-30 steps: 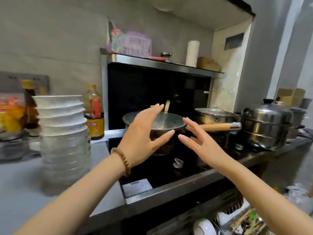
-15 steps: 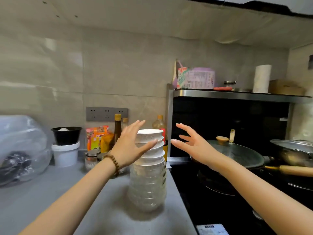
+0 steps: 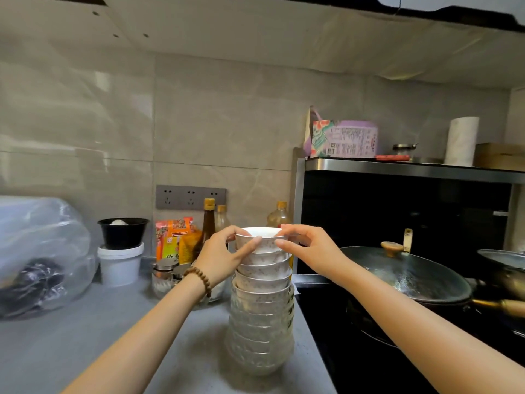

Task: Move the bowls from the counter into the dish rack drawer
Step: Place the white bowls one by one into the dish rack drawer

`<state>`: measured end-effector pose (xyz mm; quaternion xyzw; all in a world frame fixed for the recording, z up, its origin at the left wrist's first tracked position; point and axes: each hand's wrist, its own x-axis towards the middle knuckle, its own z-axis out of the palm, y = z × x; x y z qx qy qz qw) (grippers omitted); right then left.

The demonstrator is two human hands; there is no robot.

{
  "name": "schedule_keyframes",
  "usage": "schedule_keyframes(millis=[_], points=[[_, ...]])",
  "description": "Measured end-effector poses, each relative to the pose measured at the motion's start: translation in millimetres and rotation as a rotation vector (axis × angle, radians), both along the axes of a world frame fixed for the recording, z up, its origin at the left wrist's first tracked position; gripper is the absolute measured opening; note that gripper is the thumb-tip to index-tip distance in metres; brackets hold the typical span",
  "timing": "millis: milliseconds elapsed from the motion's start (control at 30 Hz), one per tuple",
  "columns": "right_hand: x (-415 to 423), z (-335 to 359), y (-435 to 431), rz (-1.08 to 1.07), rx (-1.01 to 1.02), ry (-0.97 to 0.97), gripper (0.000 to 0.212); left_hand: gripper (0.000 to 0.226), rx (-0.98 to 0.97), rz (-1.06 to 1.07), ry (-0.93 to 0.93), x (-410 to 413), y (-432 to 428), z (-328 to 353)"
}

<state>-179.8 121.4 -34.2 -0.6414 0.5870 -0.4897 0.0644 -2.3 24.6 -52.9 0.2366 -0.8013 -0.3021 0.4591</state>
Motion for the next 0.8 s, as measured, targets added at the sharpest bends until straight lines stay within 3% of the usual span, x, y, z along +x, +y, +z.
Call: schedule_keyframes(millis=[433,667,800], points=[[5,25,15,-0.02,-0.199,0.042,0.011,0.035,-0.107,-0.033,0.234,-10,8,20],[-20,55,102,-0.097,-0.138,0.213,0.025,0.025,-0.058,-0.361,0.299,-41,66,42],[-42,46,168,-0.096,-0.058,0.17,0.031,0.026,0.036,-0.532,0.272,-82,113,32]])
